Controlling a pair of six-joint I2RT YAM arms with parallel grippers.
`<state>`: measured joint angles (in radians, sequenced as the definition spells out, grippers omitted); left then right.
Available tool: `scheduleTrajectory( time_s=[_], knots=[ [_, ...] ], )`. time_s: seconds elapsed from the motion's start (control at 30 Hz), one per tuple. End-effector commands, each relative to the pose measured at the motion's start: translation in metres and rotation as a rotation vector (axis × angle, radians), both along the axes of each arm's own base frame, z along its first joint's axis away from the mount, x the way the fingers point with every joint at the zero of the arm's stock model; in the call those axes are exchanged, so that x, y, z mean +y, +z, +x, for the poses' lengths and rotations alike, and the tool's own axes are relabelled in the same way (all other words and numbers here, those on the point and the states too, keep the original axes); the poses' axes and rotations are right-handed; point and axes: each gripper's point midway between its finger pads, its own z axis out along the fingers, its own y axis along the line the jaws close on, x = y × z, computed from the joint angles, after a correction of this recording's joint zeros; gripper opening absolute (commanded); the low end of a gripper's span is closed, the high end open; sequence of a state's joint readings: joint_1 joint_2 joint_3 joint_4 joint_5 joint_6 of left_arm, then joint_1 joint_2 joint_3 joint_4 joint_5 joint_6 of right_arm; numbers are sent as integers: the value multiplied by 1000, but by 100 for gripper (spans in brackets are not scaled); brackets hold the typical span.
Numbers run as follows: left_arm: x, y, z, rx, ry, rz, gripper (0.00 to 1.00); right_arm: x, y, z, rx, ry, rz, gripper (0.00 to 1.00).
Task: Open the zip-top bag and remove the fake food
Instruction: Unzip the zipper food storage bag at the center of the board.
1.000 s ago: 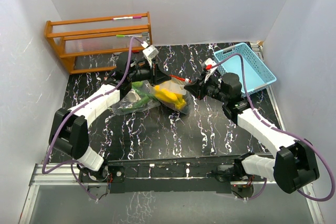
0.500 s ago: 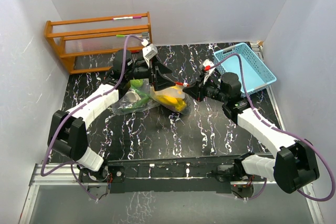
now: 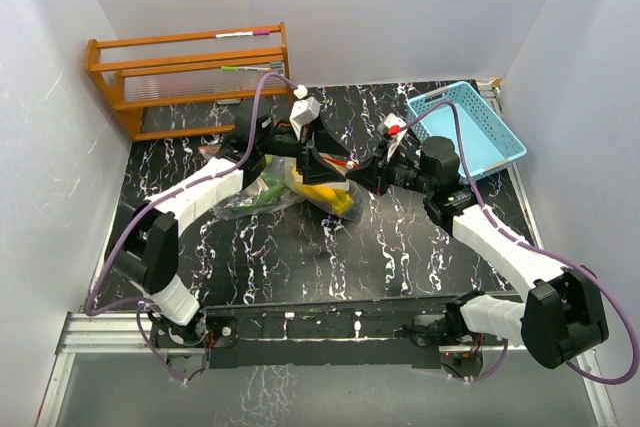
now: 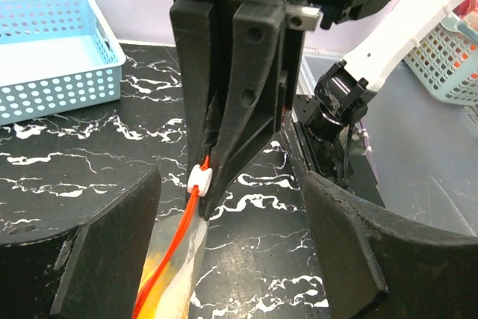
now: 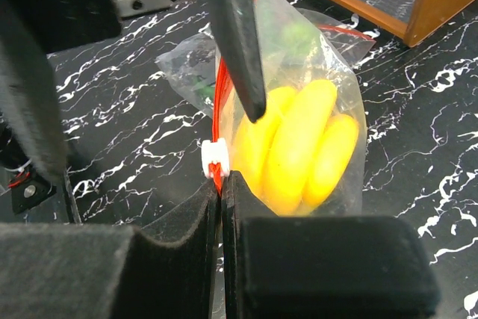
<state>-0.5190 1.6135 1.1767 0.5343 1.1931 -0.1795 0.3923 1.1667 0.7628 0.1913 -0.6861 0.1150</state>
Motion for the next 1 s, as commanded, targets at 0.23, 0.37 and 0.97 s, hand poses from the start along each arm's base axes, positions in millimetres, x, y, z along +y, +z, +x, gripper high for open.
scheduleTrajectory(
  time_s=[0.23,0.37,0.97],
  knots=[
    [-10,14,0,-45,-126,-68,69,5,49,-5,-133,49,67,7],
    [-11,15,1,-44,-124,-75,57,5,48,-4,-131,46,64,8],
    [-15,3,0,-8,-128,-57,42,4,47,-3,-129,38,60,8]
  ],
)
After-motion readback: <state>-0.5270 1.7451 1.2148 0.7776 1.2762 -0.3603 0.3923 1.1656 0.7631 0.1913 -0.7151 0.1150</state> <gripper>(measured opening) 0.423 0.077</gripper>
